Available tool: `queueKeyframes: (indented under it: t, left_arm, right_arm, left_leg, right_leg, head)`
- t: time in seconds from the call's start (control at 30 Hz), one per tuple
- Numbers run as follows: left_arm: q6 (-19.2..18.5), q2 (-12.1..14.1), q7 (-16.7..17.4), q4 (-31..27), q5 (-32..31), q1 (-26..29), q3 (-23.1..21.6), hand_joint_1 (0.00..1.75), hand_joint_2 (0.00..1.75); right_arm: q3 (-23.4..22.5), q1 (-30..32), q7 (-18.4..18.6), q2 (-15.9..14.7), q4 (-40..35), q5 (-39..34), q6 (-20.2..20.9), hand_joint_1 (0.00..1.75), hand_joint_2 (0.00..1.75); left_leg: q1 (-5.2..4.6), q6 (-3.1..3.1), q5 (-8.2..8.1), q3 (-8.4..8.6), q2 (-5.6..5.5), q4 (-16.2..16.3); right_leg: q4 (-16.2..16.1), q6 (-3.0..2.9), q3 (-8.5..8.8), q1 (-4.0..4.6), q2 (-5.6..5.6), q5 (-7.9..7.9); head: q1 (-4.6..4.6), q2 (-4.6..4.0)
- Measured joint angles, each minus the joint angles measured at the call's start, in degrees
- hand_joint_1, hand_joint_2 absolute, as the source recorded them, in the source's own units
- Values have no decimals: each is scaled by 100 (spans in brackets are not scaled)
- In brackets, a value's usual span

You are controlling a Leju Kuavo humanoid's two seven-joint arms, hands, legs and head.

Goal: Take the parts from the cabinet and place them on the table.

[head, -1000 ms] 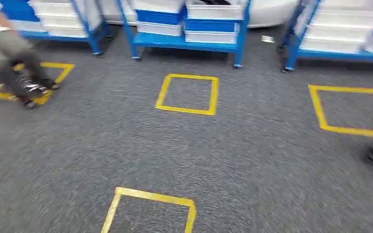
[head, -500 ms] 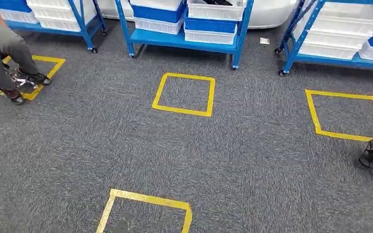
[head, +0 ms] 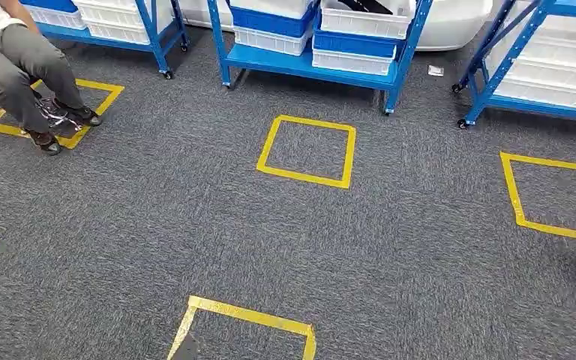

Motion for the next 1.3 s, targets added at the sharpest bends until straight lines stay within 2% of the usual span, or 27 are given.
queueKeyframes:
  t: [0.03,0.07,0.1,0.17,0.2,0.23,0.27,0.3,0.37,0.4,0.43,0.47,0.5,0.53,0.63,0.77,0.87,0.93,1.0,1.03,1.07,1.1,1.17,1.2,1.23,1.27,1.3]
  left_arm:
    - [2,15,-2,-4,-2,-5,0,0,0]
    - [4,26,-7,-7,-2,3,0,0,0]
    - [9,20,-11,-7,-4,-6,0,0,0]
    - [9,33,-13,-7,-17,-17,0,0,0]
    - [7,46,-15,-7,-17,-13,0,0,0]
    - [4,55,-20,-7,-17,-9,2,0,0]
    - [2,59,-22,-7,-17,-9,4,0,0]
    - [2,61,-26,-7,-17,-11,4,0,0]
    - [2,66,-35,-9,-17,-16,4,0,0]
    - [-7,52,-37,-9,-17,-33,6,0,0]
    - [-4,61,-39,-13,-17,-43,7,0,0]
    - [-9,52,-44,-15,-17,-37,9,0,0]
    - [-9,48,-48,-15,-17,-31,13,0,0]
    - [-7,48,-52,-15,-17,-32,18,0,0]
    - [-4,52,-55,-15,-17,-32,22,0,0]
    - [4,52,-57,-17,-17,-31,24,0,0]
    - [4,52,-61,-17,-17,-31,22,0,0]
    - [0,66,-72,-17,-17,-31,24,0,0]
    - [-17,70,-77,-17,-15,-33,24,0,0]
    - [-24,66,-85,-24,-9,-29,24,0,0]
    - [-31,57,-94,-24,-7,-23,24,0,0]
    - [-44,61,-98,-24,-4,-33,26,0,0]
    - [-63,59,-105,-24,9,-38,26,0,0]
    - [-68,59,-105,-24,11,-37,28,0,0]
    - [-76,57,-109,-24,17,-33,28,0,0]
    - [-81,52,-118,-24,26,-28,28,0,0]
    - [-87,50,-133,-24,33,-28,31,0,0]
  right_arm:
    - [0,-1,4,42,0,0,2,0,0]
    - [-2,4,20,28,0,0,0,0,0]
    - [-2,-1,22,44,0,4,0,0,0]
    - [-4,-5,37,64,0,13,0,0,0]
    - [-2,-5,37,63,0,15,0,0,0]
    - [-4,0,41,63,0,15,0,0,0]
    - [-4,9,44,63,0,15,0,0,0]
    - [-4,11,44,65,0,15,0,0,0]
    - [-4,9,44,70,0,15,2,0,0]
    - [-11,5,44,61,0,15,2,0,0]
    - [-11,-2,44,70,0,15,2,0,0]
    - [-17,-3,44,68,0,15,2,0,0]
    - [-31,7,44,52,0,15,2,0,0]
    - [-39,6,44,50,0,15,2,0,0]
    - [-42,-7,44,55,0,15,2,0,0]
    - [-57,-2,44,57,0,15,2,0,0]
    - [-90,-2,44,57,0,17,13,0,0]
    - [-94,-4,46,63,0,20,17,0,0]
    - [-94,-8,48,72,0,26,20,0,0]
    - [-96,-9,52,79,-2,26,20,0,0]
    - [-101,-6,55,61,-2,26,20,0,0]
    - [-105,-7,59,61,-2,28,24,0,0]
    - [-114,-3,74,61,-2,28,35,0,0]
    - [-122,9,81,61,0,28,35,0,0]
    - [-133,23,81,57,0,31,35,0,0]
    - [-136,23,87,50,0,39,35,0,0]
    - [-136,26,90,44,0,50,44,0,0]
  left_leg:
    - [-60,-27,-19,35,-8,-20]
    - [-35,-78,-95,25,34,51]
    - [0,-129,-240,-68,66,271]
    - [132,-267,-635,-536,120,1150]
    - [196,-329,-727,-763,135,1507]
    - [249,-381,-680,-873,145,1619]
    - [296,-429,-500,-835,160,1467]
    - [343,-482,-223,-654,184,1071]
    - [434,-584,288,-106,245,28]
    - [361,-605,149,-20,230,-139]
    - [363,-499,159,-33,202,-121]
    - [368,-459,184,-36,203,-154]
    - [347,-448,191,-33,199,-154]
    - [315,-444,189,-34,188,-155]
    - [262,-363,167,-34,177,-152]
    - [231,-317,156,-37,178,-147]
    - [222,-297,147,-37,178,-141]
    - [190,-185,113,-57,171,-95]
    - [186,-130,114,-46,173,-132]
    - [260,-61,199,54,174,-304]
    - [233,-43,215,130,189,-379]
    - [239,-10,234,153,200,-402]
    - [225,-2,224,161,198,-401]
    - [223,-5,214,160,191,-399]
    - [219,-20,205,169,169,-396]
    - [220,-42,190,185,158,-392]
    - [236,-80,165,201,139,-369]
  right_leg:
    - [-104,-42,71,-129,-16,36]
    - [-186,-62,144,-147,-26,61]
    - [-210,-83,179,-189,-43,67]
    - [-211,-96,204,-215,-48,53]
    - [-210,-79,207,-237,-50,41]
    - [-209,-55,212,-258,-51,26]
    - [-208,-27,229,-289,-51,10]
    - [-206,9,258,-324,-49,-13]
    - [-205,107,337,-368,-49,-68]
    - [-189,171,326,-310,-45,-96]
    - [-190,212,320,-303,-50,-102]
    - [-178,238,309,-269,-53,-116]
    - [-193,160,293,-235,-54,-126]
    - [-200,156,300,-255,-68,-124]
    - [-265,185,329,-284,-71,-104]
    - [-296,233,335,-305,-71,-84]
    - [-304,315,339,-316,-71,-79]
    - [-356,448,401,-406,-74,-54]
    - [-399,484,414,-397,-75,-43]
    - [-382,510,415,-360,-81,-77]
    - [-233,470,380,-385,-77,-141]
    - [126,393,204,-369,-72,-323]
    - [1142,290,-372,-363,-66,-684]
    - [1397,305,-530,-337,-63,-721]
    - [1427,347,-591,-334,-63,-660]
    - [1204,399,-514,-343,-63,-509]
    - [722,471,-304,-360,-65,-267]
  head:
    - [6,0]
    - [40,0]
    - [7,0]
    - [5,0]
    - [9,0]
    - [7,0]
    - [9,0]
    - [9,0]
    - [3,0]
    - [-45,0]
    - [-39,0]
    - [7,0]
    - [13,0]
    - [17,0]
    - [33,0]
    - [31,0]
    - [29,0]
    - [18,0]
    - [22,0]
    - [24,0]
    - [37,0]
    - [59,0]
    - [70,0]
    - [72,0]
    - [79,0]
    - [70,0]
    - [81,0]
